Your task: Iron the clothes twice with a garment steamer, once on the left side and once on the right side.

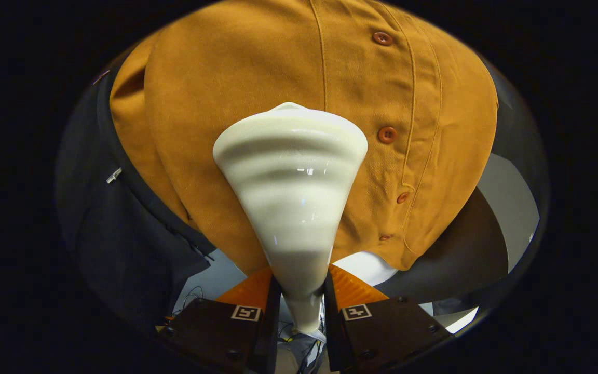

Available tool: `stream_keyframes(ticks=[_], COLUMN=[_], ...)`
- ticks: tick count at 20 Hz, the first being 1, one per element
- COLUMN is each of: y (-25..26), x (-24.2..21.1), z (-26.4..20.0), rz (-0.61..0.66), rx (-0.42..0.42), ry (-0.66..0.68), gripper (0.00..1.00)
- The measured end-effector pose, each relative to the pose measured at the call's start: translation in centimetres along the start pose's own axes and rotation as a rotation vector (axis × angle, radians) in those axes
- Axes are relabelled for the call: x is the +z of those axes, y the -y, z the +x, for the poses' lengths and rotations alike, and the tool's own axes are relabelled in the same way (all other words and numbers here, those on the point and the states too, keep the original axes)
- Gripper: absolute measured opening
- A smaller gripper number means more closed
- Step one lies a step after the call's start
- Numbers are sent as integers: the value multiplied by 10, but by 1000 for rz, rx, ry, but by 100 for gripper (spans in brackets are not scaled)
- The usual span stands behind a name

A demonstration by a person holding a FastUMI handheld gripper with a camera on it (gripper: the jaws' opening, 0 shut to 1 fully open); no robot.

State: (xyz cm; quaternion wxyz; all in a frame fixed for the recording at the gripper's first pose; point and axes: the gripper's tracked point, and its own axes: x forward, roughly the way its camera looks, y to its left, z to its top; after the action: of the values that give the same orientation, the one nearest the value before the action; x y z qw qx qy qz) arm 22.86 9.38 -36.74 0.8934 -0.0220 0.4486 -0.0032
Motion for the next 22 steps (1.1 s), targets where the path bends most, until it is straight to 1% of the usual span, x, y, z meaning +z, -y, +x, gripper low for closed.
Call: stream_keyframes(ticks=[8, 12, 14, 22], y=[5, 10, 11, 26], x=[-26, -29, -19, 67], z=[4, -7, -19, -81], rz=[-3, -18, -19, -16], rx=[-3, -7, -8, -15], ry=[-63, -49, -2, 293], gripper=[42, 42, 42, 42])
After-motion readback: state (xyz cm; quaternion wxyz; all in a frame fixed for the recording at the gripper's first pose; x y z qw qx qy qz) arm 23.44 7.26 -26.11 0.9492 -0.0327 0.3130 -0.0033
